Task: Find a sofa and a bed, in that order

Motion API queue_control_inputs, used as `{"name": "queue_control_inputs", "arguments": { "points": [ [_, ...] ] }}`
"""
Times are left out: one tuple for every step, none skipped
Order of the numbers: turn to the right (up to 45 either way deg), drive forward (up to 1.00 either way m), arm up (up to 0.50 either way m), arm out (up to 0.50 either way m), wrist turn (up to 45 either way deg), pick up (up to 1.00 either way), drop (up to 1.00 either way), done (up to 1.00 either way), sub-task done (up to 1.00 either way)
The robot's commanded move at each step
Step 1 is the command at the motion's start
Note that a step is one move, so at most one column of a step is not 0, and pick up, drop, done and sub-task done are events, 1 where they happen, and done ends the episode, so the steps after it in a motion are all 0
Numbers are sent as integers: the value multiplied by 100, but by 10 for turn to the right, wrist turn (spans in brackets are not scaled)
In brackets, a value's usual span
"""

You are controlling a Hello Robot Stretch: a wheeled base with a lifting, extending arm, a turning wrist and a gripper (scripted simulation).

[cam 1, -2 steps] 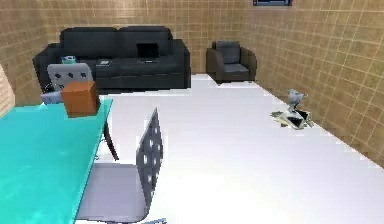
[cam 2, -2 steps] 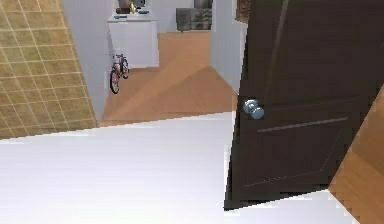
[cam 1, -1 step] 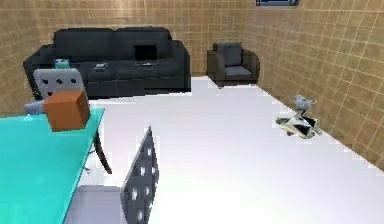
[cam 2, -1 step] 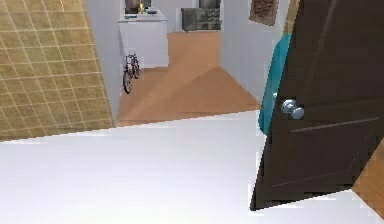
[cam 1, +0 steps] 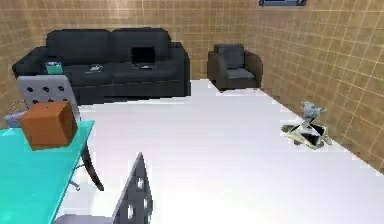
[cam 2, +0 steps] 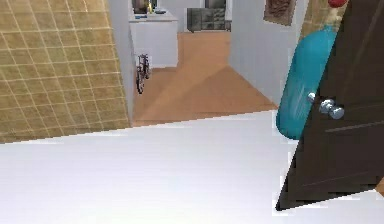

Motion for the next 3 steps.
{"name": "queue_control_inputs", "arguments": {
  "points": [
    [450, 0, 0, 0, 0, 0, 0, 0, 0],
    [450, 0, 0, 0, 0, 0, 0, 0, 0],
    [60, 0, 0, 0, 0, 0, 0, 0, 0]
  ]
}}
